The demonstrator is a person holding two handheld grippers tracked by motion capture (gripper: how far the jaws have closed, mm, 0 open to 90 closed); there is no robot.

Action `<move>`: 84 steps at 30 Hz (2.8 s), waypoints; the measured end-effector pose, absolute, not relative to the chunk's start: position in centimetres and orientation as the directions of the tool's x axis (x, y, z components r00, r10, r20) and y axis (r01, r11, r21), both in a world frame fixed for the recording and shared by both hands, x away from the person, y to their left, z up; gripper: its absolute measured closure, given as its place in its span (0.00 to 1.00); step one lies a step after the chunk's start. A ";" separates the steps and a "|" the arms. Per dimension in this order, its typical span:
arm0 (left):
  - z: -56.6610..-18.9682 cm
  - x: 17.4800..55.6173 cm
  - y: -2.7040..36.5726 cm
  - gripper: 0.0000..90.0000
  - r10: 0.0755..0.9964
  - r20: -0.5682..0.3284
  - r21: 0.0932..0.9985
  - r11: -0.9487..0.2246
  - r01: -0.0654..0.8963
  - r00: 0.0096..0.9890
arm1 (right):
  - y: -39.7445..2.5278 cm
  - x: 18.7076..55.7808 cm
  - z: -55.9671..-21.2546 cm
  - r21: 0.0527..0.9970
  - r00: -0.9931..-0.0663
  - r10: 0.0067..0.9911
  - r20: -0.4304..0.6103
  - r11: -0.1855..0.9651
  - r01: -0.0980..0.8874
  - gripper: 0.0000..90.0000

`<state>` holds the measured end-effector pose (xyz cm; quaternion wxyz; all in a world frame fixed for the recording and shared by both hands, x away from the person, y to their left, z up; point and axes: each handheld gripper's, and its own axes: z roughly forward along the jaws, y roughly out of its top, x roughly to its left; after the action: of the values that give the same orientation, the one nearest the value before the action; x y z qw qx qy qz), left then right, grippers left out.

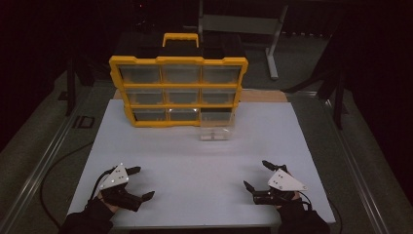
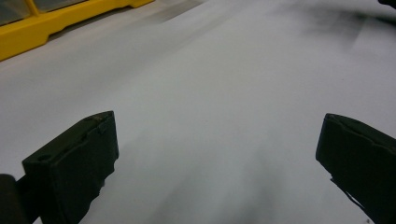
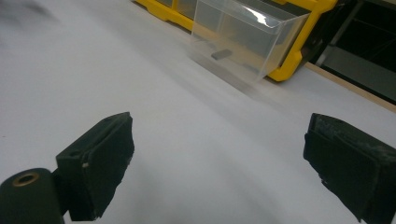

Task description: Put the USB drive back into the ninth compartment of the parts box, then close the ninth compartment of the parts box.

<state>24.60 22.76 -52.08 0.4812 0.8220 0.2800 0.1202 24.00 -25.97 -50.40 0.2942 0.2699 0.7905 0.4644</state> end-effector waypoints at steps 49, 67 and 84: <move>-51.6 24.0 22.8 0.00 0.559 -0.059 0.889 -0.348 0.299 0.827 | -25.8 24.7 -46.3 0.921 -0.628 0.761 -0.164 0.347 0.180 0.09; -51.6 24.0 22.8 0.00 0.552 -0.057 0.890 -0.350 0.293 0.832 | -24.4 26.4 -43.7 0.929 -0.621 0.768 -0.158 0.329 0.171 0.09; -51.5 23.9 22.8 0.00 0.548 -0.053 0.889 -0.355 0.289 0.835 | -22.8 29.0 -44.6 0.917 -0.637 0.761 -0.125 0.333 0.219 0.09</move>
<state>23.95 22.75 -51.54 0.5065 0.8130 0.2572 0.1276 28.98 -22.75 -44.58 0.2820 0.3197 0.7662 0.4808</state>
